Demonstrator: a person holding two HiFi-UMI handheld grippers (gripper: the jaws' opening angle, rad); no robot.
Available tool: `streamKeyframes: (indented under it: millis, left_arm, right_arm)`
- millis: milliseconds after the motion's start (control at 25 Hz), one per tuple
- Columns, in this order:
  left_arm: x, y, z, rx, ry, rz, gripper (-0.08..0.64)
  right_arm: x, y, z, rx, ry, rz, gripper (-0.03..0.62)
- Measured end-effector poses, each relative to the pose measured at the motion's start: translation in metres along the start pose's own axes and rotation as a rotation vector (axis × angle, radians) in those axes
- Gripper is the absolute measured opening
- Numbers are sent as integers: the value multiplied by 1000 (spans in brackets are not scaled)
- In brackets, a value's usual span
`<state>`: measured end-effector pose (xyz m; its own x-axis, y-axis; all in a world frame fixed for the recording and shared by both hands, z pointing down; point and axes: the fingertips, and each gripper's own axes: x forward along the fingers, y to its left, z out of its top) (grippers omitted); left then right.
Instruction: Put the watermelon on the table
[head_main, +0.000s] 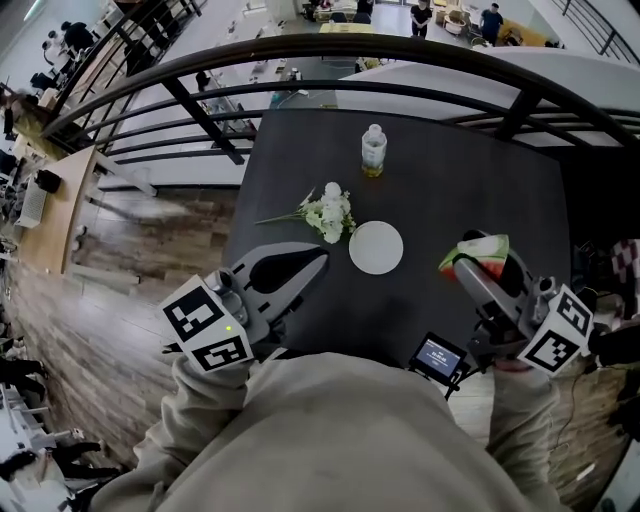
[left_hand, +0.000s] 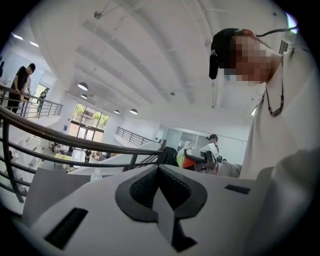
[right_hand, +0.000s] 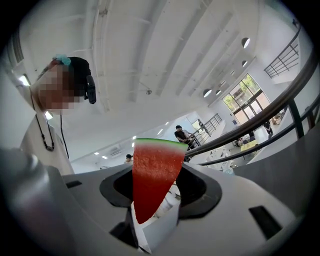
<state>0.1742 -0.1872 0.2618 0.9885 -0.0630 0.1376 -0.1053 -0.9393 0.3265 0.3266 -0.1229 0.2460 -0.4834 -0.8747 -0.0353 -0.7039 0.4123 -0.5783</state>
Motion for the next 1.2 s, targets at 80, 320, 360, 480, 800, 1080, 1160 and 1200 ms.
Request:
streamKeyframes:
  millis: [80, 320, 360, 480, 800, 1080, 1160, 1200]
  left_arm:
    - [6, 1, 0, 3, 8, -21, 6]
    - [9, -3, 4, 3, 17, -69, 6]
    - [9, -3, 7, 3, 13, -75, 6]
    - [10, 1, 10, -6, 5, -83, 6]
    - [2, 17, -3, -56, 10, -107, 6]
    - [-5, 37, -13, -100, -13, -104, 6]
    - [-7, 40, -17, -115, -19, -101, 6]
    - [-8, 41, -19, -122, -21, -101, 6]
  right_arm:
    - [-2, -2, 4, -9, -7, -19, 213]
    - [-5, 4, 5, -12, -12, -58, 213]
    - [-5, 5, 6, -13, -11, -65, 213]
    - [-1, 2, 9, -23, 6, -75, 213]
    - [34, 8, 6, -47, 79, -71, 213]
    - [52, 4, -7, -51, 147, -97, 213]
    - [57, 3, -13, -53, 170, -101, 213]
    - [59, 2, -16, -52, 180, -103, 213]
